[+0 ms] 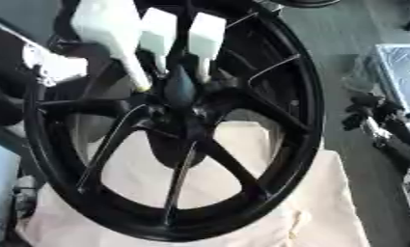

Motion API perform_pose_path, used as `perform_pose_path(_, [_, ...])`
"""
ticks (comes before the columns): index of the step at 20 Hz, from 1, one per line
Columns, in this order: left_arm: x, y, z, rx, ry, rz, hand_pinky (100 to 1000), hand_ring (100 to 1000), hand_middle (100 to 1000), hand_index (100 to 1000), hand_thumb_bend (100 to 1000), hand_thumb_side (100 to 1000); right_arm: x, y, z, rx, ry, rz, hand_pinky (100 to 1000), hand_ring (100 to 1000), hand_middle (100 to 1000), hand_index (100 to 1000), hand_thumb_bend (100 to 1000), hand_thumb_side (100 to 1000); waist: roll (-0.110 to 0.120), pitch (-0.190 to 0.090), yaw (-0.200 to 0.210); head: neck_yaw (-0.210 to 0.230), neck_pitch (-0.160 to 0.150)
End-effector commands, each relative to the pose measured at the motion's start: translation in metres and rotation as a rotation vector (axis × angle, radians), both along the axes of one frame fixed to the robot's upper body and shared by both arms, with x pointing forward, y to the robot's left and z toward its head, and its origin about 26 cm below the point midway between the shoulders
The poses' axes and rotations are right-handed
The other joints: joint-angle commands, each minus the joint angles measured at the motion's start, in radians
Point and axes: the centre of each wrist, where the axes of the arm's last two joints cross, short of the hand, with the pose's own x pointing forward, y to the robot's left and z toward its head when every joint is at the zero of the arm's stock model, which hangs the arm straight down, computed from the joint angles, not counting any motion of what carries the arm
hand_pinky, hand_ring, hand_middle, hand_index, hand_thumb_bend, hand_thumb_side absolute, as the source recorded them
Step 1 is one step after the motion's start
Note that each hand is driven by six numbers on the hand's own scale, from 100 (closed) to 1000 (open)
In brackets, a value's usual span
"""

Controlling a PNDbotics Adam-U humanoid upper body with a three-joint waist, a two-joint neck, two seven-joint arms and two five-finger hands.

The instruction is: Pull the pin out of the wheel hub.

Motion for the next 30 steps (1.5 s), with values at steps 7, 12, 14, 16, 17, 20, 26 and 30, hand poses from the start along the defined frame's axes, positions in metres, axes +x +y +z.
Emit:
perform_pose_path(7, [-0.014,0.085,0.006,-0.383,-0.049,0.198,646,392,261,431,100,345,-0.004,-0.008,0.012,-0.012,-0.049,-0.017,558,567,606,755,100,470,-0.012,-0.034,0.008,0.016,-0.036])
perform_pose_path(12, [-0.015,0.123,-0.013,-0.601,-0.066,0.408,653,393,260,441,100,408,-0.008,-0.011,0.013,-0.002,-0.066,-0.047,558,567,606,755,100,470,-0.017,-0.035,0.015,0.010,-0.038])
perform_pose_path(14, [-0.015,0.137,-0.022,-0.664,-0.085,0.497,660,402,271,458,100,429,-0.010,-0.013,0.013,0.002,-0.074,-0.064,558,567,606,755,100,470,-0.018,-0.035,0.018,0.007,-0.037])
perform_pose_path(16, [-0.013,0.148,-0.031,-0.699,-0.093,0.559,676,421,293,486,100,427,-0.011,-0.015,0.014,-0.006,-0.080,-0.080,559,567,607,755,100,470,-0.019,-0.036,0.022,0.007,-0.037])
perform_pose_path(17, [-0.010,0.156,-0.037,-0.719,-0.095,0.602,676,421,293,486,100,427,-0.012,-0.016,0.015,-0.002,-0.085,-0.086,559,567,607,755,100,470,-0.019,-0.037,0.024,0.007,-0.037])
perform_pose_path(20, [-0.002,0.178,-0.054,-0.743,-0.090,0.706,746,509,417,627,100,403,-0.013,-0.017,0.016,0.007,-0.096,-0.095,559,568,608,756,100,470,-0.020,-0.038,0.028,0.003,-0.036])
perform_pose_path(26, [0.006,0.212,-0.094,-0.614,-0.080,0.812,935,788,739,933,100,566,-0.015,-0.021,0.021,0.018,-0.121,-0.114,558,568,609,756,100,470,-0.023,-0.040,0.036,0.001,-0.033])
perform_pose_path(30, [0.009,0.223,-0.106,-0.492,-0.101,0.888,978,826,773,965,100,840,-0.015,-0.022,0.022,0.021,-0.124,-0.113,558,569,609,756,100,470,-0.023,-0.041,0.035,-0.003,-0.037])
